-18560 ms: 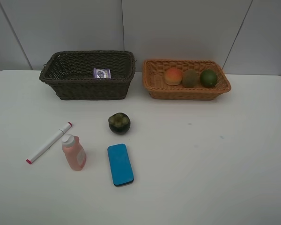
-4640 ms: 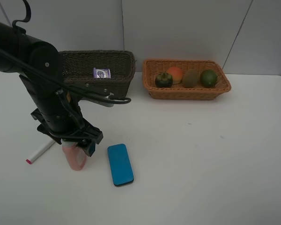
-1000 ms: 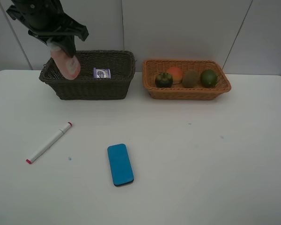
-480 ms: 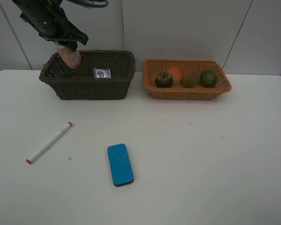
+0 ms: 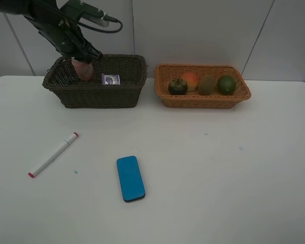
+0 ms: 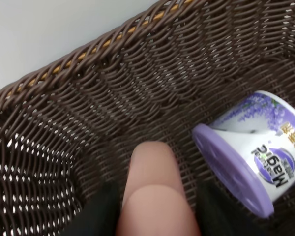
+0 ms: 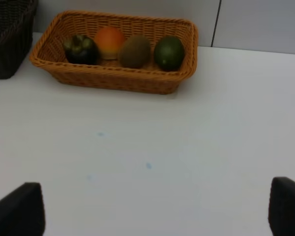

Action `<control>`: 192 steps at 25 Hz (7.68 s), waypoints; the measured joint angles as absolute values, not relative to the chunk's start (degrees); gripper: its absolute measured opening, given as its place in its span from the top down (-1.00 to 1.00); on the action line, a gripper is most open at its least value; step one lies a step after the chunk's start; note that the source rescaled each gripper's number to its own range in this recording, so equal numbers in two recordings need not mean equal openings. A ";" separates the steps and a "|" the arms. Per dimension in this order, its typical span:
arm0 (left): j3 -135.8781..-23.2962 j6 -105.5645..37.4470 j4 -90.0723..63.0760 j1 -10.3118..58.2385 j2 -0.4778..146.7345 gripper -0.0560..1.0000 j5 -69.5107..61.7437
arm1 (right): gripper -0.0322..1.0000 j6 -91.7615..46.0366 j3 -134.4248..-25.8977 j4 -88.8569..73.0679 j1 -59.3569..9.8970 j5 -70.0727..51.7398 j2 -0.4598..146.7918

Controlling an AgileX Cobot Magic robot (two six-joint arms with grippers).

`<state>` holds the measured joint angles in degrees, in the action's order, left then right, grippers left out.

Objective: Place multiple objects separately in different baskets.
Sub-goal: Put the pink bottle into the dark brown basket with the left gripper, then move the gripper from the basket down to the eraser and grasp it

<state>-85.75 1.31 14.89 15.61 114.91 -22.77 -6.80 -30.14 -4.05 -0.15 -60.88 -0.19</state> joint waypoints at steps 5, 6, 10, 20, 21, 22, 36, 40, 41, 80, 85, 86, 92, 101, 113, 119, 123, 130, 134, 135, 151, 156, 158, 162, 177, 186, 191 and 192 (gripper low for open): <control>-85.75 1.31 14.89 15.57 115.12 0.37 -21.55 | -0.99 -6.80 -30.14 -4.05 -0.15 -60.88 -0.19; -85.75 1.31 14.89 15.57 115.12 0.37 -21.28 | -0.99 -6.80 -30.14 -4.05 -0.15 -60.88 -0.19; -85.75 1.31 14.94 15.50 115.12 0.37 -21.08 | -0.99 -6.80 -30.14 -4.05 -0.15 -60.88 -0.19; -85.75 1.31 14.94 15.50 115.12 0.37 -21.32 | -0.99 -6.80 -30.14 -4.05 -0.15 -60.88 -0.19; -85.75 1.31 14.87 15.50 115.12 0.37 -21.37 | -0.99 -6.80 -30.14 -4.05 -0.15 -60.88 -0.19; -85.75 1.31 14.70 15.50 115.12 0.37 -21.37 | -0.99 -6.80 -30.14 -4.05 -0.15 -60.88 -0.19; -85.75 1.31 14.09 15.50 115.12 -0.84 -21.87 | -0.99 -6.80 -30.14 -4.05 -0.15 -60.88 -0.19; -85.75 1.31 13.94 15.50 115.12 -0.85 -22.08 | -0.99 -6.80 -30.14 -4.05 -0.15 -60.88 -0.19; -85.75 1.31 13.86 15.50 115.12 -0.85 -22.08 | -0.99 -6.80 -30.14 -4.05 -0.15 -60.88 -0.19; -85.75 24.11 9.63 34.25 107.05 -0.86 -50.68 | -0.99 -6.80 -30.14 -4.05 -0.15 -60.88 -0.19; -85.75 28.98 9.57 38.12 107.05 -0.86 -54.70 | -0.99 -6.80 -30.14 -4.05 -0.15 -60.88 -0.19; -85.75 29.96 9.47 38.78 107.05 -0.86 -55.40 | -0.99 -6.80 -30.14 -4.05 -0.15 -60.88 -0.19; -85.75 40.21 5.11 41.64 107.05 -0.86 -60.00 | -0.99 -6.80 -30.14 -4.05 -0.15 -60.88 -0.19; -85.32 53.86 -2.82 42.12 107.47 -0.86 -60.77 | -0.99 -6.80 -30.14 -4.05 -0.15 -60.88 -0.19; -84.78 54.53 -4.44 42.81 111.76 -0.86 -58.46 | -0.99 -6.80 -30.14 -4.05 -0.15 -60.88 -0.19; -83.51 55.94 -3.67 43.11 113.63 -0.86 -57.86 | -0.99 -6.80 -30.14 -4.05 -0.15 -60.88 -0.19; -82.02 61.59 -3.43 43.45 113.84 -0.86 -56.51 | -0.99 -6.80 -30.14 -4.05 -0.15 -60.88 -0.19; -76.63 63.96 -2.09 43.45 113.84 -0.86 -51.08 | -0.99 -6.80 -30.14 -4.05 -0.15 -60.88 -0.19; -73.18 64.59 -2.04 43.45 113.84 -0.86 -46.61 | -0.99 -6.80 -30.14 -4.05 -0.15 -60.88 -0.19; -73.18 64.59 -2.04 43.45 113.84 -0.86 -46.61 | -0.99 -6.80 -30.14 -4.05 -0.15 -60.88 -0.19; -70.63 64.79 -1.92 43.45 115.51 -0.86 -41.65 | -0.99 -6.80 -30.14 -4.05 -0.15 -60.88 -0.19; -69.18 64.83 -1.92 43.45 115.56 -0.86 -40.44 | -0.99 -6.80 -30.14 -4.05 -0.15 -60.88 -0.19; -67.98 64.83 -1.92 43.45 115.56 -0.86 -39.37 | -0.99 -6.80 -30.14 -4.05 -0.15 -60.88 -0.19; -66.34 64.90 -1.97 43.45 115.73 -0.86 -37.49 | -0.99 -6.80 -30.14 -4.05 -0.15 -60.88 -0.19; -66.28 64.97 -2.39 43.45 119.14 -0.86 -36.53 | -0.99 -6.80 -30.14 -4.05 -0.15 -60.88 -0.19; -66.28 63.08 -2.39 43.45 119.35 -0.86 -35.66 | -0.99 -6.80 -30.14 -4.05 -0.15 -60.88 -0.19; -66.28 62.50 -2.39 43.45 119.35 -0.86 -35.64 | -0.99 -6.80 -30.14 -4.05 -0.15 -60.88 -0.19; -66.28 62.44 -2.39 43.45 119.35 -0.86 -35.64 | -0.99 -6.80 -30.14 -4.05 -0.15 -60.88 -0.19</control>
<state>-66.28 62.44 -2.39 43.45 119.35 -35.64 -6.80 -30.14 -4.05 -0.15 -60.88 -0.19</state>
